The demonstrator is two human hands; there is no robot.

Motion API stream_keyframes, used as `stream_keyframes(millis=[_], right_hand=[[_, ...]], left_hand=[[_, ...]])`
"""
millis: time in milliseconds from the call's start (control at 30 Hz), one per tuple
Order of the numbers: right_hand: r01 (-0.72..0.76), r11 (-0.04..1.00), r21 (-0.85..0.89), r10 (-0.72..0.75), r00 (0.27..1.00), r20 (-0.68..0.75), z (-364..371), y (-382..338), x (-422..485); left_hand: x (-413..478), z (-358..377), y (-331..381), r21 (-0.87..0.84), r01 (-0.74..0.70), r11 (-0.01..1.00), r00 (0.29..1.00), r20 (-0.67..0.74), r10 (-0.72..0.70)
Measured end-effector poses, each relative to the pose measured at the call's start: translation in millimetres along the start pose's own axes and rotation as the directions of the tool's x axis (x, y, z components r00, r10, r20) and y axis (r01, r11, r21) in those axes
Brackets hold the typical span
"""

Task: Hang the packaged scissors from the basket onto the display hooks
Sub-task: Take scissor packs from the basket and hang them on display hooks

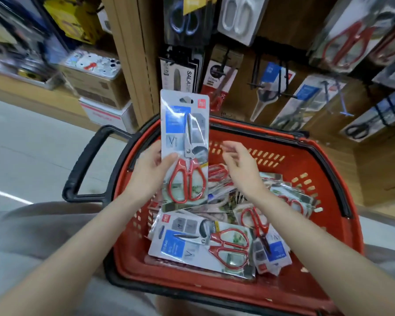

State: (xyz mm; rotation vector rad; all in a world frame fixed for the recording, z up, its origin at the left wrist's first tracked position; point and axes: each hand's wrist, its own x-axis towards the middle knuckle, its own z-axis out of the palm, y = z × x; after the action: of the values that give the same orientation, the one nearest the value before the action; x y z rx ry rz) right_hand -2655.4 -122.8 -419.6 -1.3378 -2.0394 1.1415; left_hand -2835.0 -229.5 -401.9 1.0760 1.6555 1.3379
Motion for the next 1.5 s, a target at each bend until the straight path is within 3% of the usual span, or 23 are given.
stream_keyframes(millis=[100, 167, 300, 400, 467, 633, 733, 900, 1133, 1267, 1367, 1500], right_hand=[[0.024, 0.909, -0.416, 0.106, 0.952, 0.287, -2.3, 46.6, 15.6], [0.044, 0.85, -0.524, 0.204, 0.891, 0.405, -0.6, 64.7, 20.4], [-0.233, 0.91, -0.343, 0.358, 0.86, 0.363, 16.7, 69.4, 28.4], [-0.276, 0.884, -0.377, 0.383, 0.89, 0.248, 29.5, 74.9, 39.1], [-0.363, 0.857, -0.365, 0.452, 0.869, 0.199, 31.0, 73.4, 48.2], [-0.603, 0.796, -0.05, 0.604, 0.785, 0.139, 26.2, 63.3, 54.6], [-0.586, 0.808, 0.064, 0.572, 0.805, 0.161, 11.4, 51.8, 44.2], [-0.447, 0.889, 0.098, 0.439, 0.893, 0.096, -28.1, 21.9, 11.6], [-0.279, 0.918, 0.282, 0.335, 0.927, -0.172, -94.9, -1.5, -32.7], [-0.255, 0.834, 0.489, 0.416, 0.874, -0.253, -115.8, 9.3, -50.5], [-0.27, 0.714, 0.646, 0.485, 0.856, -0.178, -111.9, 22.9, -65.9], [-0.307, 0.642, 0.703, 0.506, 0.858, -0.087, -94.3, 34.0, -93.3]], left_hand=[[1.1, -13.6, -8.0, 0.002, 0.045, 0.999, 0.997, -0.067, -0.045], [3.0, -19.4, -12.5, 0.002, 0.058, 0.998, 0.992, -0.109, -0.058], [2.7, -24.6, -19.0, 0.005, 0.051, 0.999, 0.99, -0.134, -0.05], [0.6, -26.6, -24.0, 0.01, 0.085, 0.996, 0.987, -0.134, -0.083], [0.2, -27.3, -26.4, 0.012, 0.102, 0.995, 0.985, -0.143, -0.1], [1.8, -24.9, -29.7, 0.072, 0.118, 0.99, 0.982, -0.154, -0.106], [3.8, -19.1, -32.5, 0.125, 0.164, 0.979, 0.971, -0.195, -0.138], [2.6, -4.1, -30.6, 0.143, 0.254, 0.957, 0.945, -0.246, -0.214], [-4.5, 18.4, -17.3, 0.085, 0.251, 0.964, 0.95, -0.213, -0.228], [-7.0, 37.7, -9.6, 0.044, 0.229, 0.972, 0.959, -0.184, -0.217], [-11.5, 65.9, -2.1, -0.162, 0.297, 0.941, 0.947, -0.073, -0.312], [-14.1, 102.7, 9.7, -0.344, 0.345, 0.873, 0.935, 0.045, -0.352]])
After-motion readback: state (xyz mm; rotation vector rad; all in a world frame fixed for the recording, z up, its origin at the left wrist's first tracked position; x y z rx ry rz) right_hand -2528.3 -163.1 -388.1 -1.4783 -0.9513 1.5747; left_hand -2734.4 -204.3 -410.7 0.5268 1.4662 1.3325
